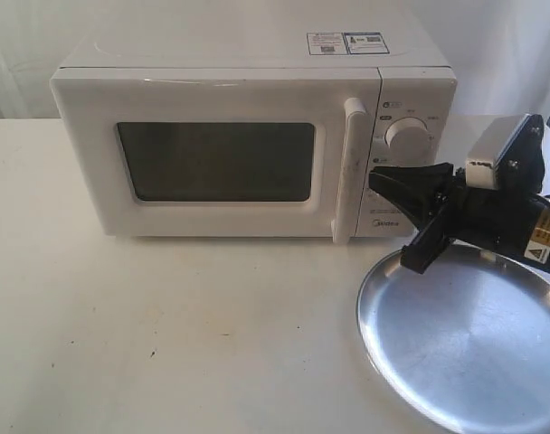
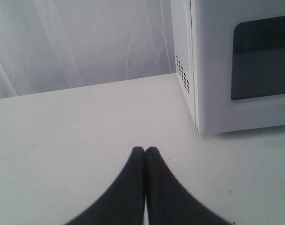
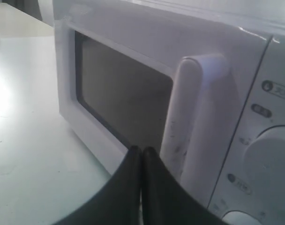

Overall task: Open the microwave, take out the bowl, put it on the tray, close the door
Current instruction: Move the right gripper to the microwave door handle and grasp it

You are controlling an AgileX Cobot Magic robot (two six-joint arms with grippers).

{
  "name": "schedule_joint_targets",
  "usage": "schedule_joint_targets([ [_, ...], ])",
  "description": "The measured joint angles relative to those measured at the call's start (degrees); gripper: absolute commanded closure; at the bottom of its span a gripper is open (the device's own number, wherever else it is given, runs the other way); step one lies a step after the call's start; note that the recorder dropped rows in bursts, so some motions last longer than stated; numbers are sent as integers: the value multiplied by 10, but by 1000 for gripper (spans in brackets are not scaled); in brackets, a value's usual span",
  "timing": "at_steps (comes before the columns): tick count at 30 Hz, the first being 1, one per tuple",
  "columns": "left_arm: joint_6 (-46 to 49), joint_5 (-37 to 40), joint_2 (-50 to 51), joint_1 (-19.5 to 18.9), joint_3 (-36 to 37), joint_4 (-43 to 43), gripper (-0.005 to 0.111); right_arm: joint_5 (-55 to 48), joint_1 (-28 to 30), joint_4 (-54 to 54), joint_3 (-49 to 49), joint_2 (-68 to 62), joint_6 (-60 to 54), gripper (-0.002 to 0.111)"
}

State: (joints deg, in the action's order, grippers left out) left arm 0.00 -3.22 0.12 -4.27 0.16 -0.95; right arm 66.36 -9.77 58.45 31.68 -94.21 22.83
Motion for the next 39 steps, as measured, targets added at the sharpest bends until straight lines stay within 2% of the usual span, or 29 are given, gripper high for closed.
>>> schedule_joint_targets([
  [11,0,0,0,0,0,0,107,-4,1,-4,38,-31,-1,106],
  [13,0,0,0,0,0,0,107,-15,1,-12,39,-31,0,97],
  [17,0,0,0,0,0,0,107,-29,1,-18,39,-32,1,65],
  [19,0,0,0,0,0,0,107,-27,1,-19,39,-32,3,54],
  [30,0,0,0,0,0,0,107,-47,-43,-21,61,-44,7,56],
  [39,0,0,0,0,0,0,107,-99,-46,-29,103,-64,16,56],
])
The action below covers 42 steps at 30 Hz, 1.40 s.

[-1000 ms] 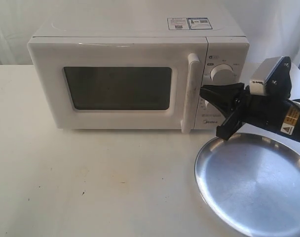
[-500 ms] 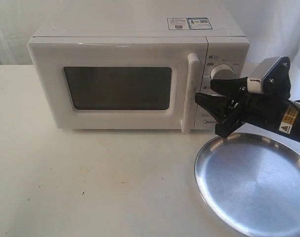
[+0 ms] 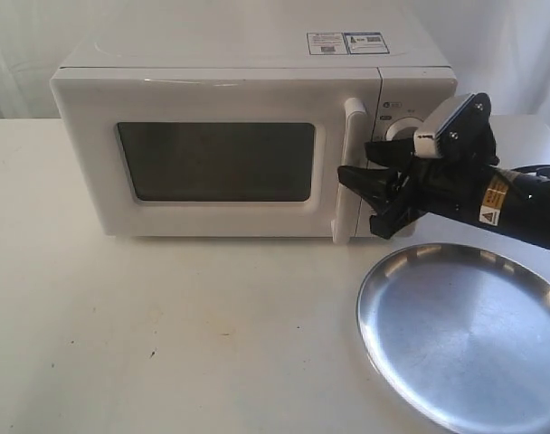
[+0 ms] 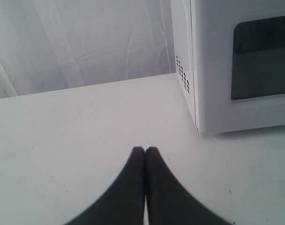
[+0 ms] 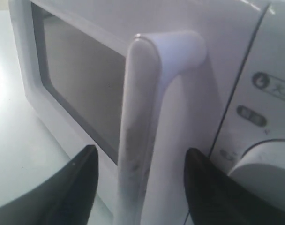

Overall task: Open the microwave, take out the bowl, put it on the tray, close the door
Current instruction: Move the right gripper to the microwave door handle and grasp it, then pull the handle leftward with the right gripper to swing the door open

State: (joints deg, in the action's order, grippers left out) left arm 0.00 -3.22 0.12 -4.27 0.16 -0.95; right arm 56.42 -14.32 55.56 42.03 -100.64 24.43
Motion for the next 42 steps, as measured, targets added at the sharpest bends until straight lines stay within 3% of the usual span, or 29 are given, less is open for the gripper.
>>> schedule_joint_targets([
  [4,0,0,0,0,0,0,107,-4,-4,17,16,-28,11,56],
  [6,0,0,0,0,0,0,107,-6,-10,28,26,-45,18,64],
  [7,0,0,0,0,0,0,107,-6,-12,31,28,-48,19,82],
  [9,0,0,0,0,0,0,107,-3,-15,33,31,-51,19,108],
  [20,0,0,0,0,0,0,107,19,-4,91,36,-53,49,108],
  [37,0,0,0,0,0,0,107,-29,-11,137,42,-27,85,108],
  [42,0,0,0,0,0,0,107,-90,-30,146,41,2,98,108],
])
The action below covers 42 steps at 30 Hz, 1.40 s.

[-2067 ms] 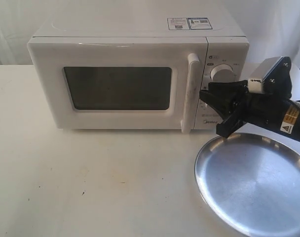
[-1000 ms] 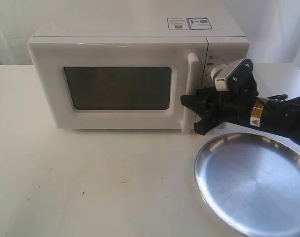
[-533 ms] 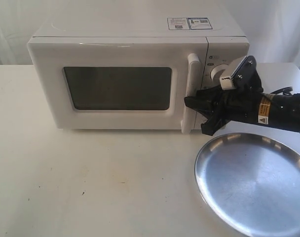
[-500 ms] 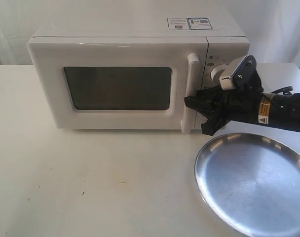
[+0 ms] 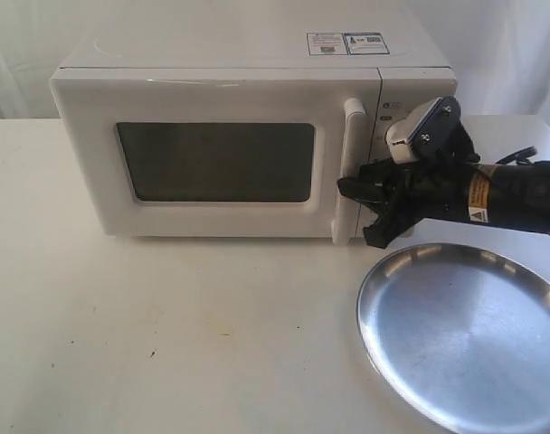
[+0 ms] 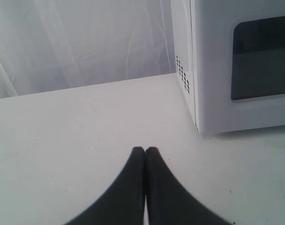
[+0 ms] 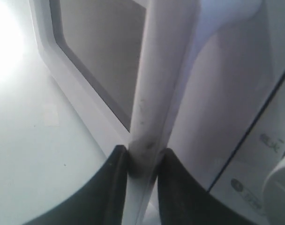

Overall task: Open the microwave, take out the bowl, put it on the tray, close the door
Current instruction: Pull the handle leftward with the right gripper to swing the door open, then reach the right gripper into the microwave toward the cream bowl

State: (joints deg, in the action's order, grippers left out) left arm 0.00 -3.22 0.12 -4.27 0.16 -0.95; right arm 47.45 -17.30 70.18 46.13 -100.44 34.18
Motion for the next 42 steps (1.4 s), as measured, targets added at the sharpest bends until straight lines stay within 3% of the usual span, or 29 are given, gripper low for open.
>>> schedule_joint_targets([
  [2,0,0,0,0,0,0,107,-18,-8,22,-8,20,5,108],
  [6,0,0,0,0,0,0,107,126,-40,197,-63,70,5,108],
  [15,0,0,0,0,0,0,107,97,-47,180,-90,99,16,108],
  [20,0,0,0,0,0,0,107,97,-45,210,-91,119,82,108],
  [25,0,0,0,0,0,0,107,197,-45,282,-103,171,126,108],
  [29,0,0,0,0,0,0,107,186,-45,294,-121,215,161,108],
  [33,0,0,0,0,0,0,107,99,-45,255,-138,258,184,108],
  [36,0,0,0,0,0,0,107,16,-45,135,-145,265,174,108],
  [39,0,0,0,0,0,0,107,15,-45,7,-144,243,111,108],
  [42,0,0,0,0,0,0,107,55,-48,-44,-126,211,81,108],
])
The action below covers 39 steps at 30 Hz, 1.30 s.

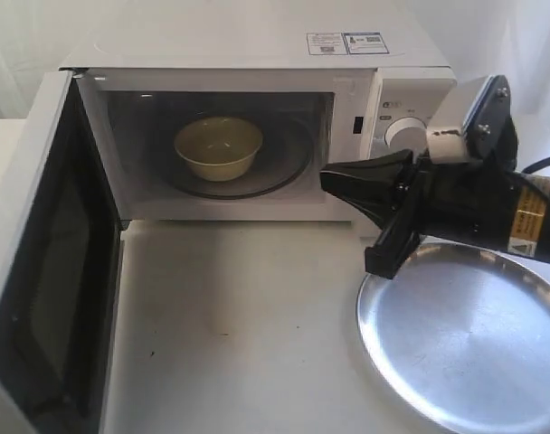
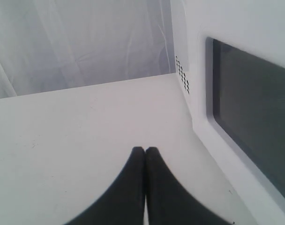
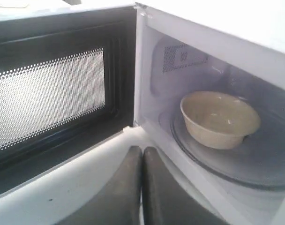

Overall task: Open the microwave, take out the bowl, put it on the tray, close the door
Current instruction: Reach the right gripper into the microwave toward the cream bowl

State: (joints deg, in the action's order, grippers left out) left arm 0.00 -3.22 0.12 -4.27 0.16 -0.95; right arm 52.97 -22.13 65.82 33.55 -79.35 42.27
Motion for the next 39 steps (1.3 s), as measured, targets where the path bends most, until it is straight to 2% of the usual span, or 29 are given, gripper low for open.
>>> schedule_joint_targets([
  [6,0,0,0,0,0,0,107,-16,-51,-32,70,-84,-60,108],
  [9,0,0,0,0,0,0,107,-80,-96,-41,133,-120,-69,108],
  [15,0,0,0,0,0,0,107,-288,-173,-42,247,-209,-74,108],
  [19,0,0,0,0,0,0,107,-333,-193,-42,298,-267,-92,108],
  [22,0,0,0,0,0,0,107,-337,-202,-42,331,-307,-121,95],
  [27,0,0,0,0,0,0,107,-342,-204,-42,370,-355,-170,55],
  [28,0,0,0,0,0,0,107,-342,-204,-42,377,-360,-173,51],
  [36,0,0,0,0,0,0,107,-339,-205,-42,409,-363,-183,53],
  [39,0,0,0,0,0,0,107,-341,-208,-42,436,-373,-195,57],
])
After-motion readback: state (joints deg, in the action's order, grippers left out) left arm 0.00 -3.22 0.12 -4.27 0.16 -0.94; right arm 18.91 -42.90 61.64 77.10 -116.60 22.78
